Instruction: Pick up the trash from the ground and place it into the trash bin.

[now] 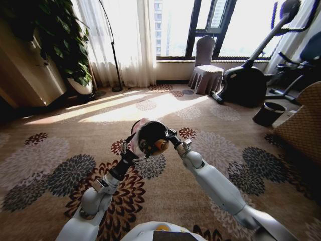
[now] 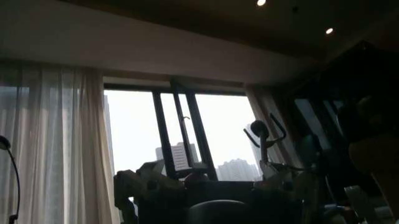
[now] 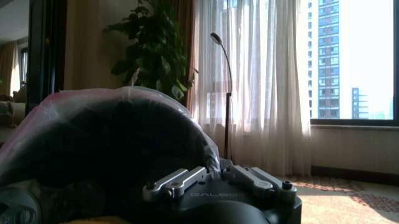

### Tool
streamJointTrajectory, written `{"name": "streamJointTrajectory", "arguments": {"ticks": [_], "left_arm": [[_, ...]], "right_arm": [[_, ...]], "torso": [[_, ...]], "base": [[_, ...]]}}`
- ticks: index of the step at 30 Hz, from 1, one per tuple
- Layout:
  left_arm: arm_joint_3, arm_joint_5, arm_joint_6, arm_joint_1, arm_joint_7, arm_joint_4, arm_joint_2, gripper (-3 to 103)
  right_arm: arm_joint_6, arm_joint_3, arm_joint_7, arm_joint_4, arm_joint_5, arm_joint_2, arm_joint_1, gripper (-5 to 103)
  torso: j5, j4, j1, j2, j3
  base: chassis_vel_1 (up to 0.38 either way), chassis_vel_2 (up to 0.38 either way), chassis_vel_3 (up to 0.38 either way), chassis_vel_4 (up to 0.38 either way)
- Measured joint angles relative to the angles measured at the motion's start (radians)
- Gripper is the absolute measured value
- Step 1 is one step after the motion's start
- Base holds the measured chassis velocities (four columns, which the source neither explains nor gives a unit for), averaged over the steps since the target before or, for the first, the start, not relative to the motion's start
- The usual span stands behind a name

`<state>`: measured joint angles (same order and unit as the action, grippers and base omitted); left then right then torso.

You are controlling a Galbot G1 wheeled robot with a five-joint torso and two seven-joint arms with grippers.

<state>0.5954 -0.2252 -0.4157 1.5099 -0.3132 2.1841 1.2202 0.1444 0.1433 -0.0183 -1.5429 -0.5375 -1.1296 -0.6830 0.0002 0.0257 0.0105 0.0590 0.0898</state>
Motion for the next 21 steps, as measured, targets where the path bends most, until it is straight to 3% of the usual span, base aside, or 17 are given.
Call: {"name": "streamJointTrajectory", "arguments": {"ticks": [2,3,5,6,7,9,10,13,15,18,21], "left_arm": [[0.049,0.006,-0.003,0.019,0.093,0.030,0.014,100],[0.049,0.006,-0.003,0.019,0.093,0.030,0.014,100],[0.083,0.028,0.019,0.020,0.246,0.042,0.032,100],[0.083,0.028,0.019,0.020,0.246,0.042,0.032,100],[0.095,0.030,0.069,0.018,0.355,0.039,0.044,100],[0.107,0.008,0.141,0.016,0.499,0.004,0.058,100],[0.107,0.008,0.141,0.016,0.499,0.004,0.058,100],[0.117,-0.046,0.195,0.032,0.591,-0.068,0.072,100],[0.120,-0.081,0.215,0.050,0.596,-0.086,0.076,100],[0.123,-0.105,0.239,0.077,0.584,-0.091,0.081,100],[0.127,-0.132,0.294,0.140,0.509,-0.034,0.090,100]], "right_arm": [[-0.011,-0.007,0.000,0.003,0.000,0.008,0.001,0],[-0.011,-0.007,0.000,0.003,0.000,0.008,0.001,0],[-0.030,-0.007,0.000,0.002,0.000,0.016,-0.001,0],[-0.030,-0.007,0.000,0.002,0.000,0.016,-0.001,0],[-0.044,-0.007,0.000,-0.001,0.000,0.020,-0.003,0],[-0.075,-0.009,0.000,-0.014,-0.003,0.032,-0.006,0],[-0.075,-0.009,0.000,-0.014,-0.003,0.032,-0.006,0],[-0.120,-0.018,0.000,-0.025,-0.004,0.061,-0.008,0],[-0.137,-0.023,0.000,-0.034,-0.013,0.080,-0.009,0],[-0.151,-0.029,0.000,-0.052,-0.025,0.100,-0.015,0],[-0.174,-0.041,0.000,-0.084,-0.042,0.138,-0.032,0]], "torso": [[-0.0001,0.0001,0.000,0.000,0.000],[-0.0001,0.0001,0.000,0.000,0.000],[-0.0002,0.0001,0.000,0.000,0.000],[-0.0002,0.0001,0.000,0.000,0.000],[0.0000,0.0000,0.000,0.000,0.000],[0.0001,0.0002,0.000,0.000,0.000],[0.0001,0.0002,0.000,0.000,0.000],[-0.0003,0.0001,0.000,0.000,0.000],[-0.0005,0.0000,0.000,0.000,0.000],[-0.0002,0.0000,0.000,0.000,0.000],[0.0002,0.0004,0.000,0.000,0.000]], "base": [[0.000,0.000,0.000,0.000],[0.000,0.000,0.000,0.000],[0.000,0.000,0.000,0.000],[0.000,0.000,0.000,0.000],[0.000,0.000,0.000,0.000],[0.000,0.000,0.000,0.000],[0.000,0.000,0.000,0.000],[0.000,0.000,0.000,0.000],[0.000,0.000,0.000,0.000],[0.000,0.000,0.000,0.000],[0.000,0.000,0.000,0.000]]}}
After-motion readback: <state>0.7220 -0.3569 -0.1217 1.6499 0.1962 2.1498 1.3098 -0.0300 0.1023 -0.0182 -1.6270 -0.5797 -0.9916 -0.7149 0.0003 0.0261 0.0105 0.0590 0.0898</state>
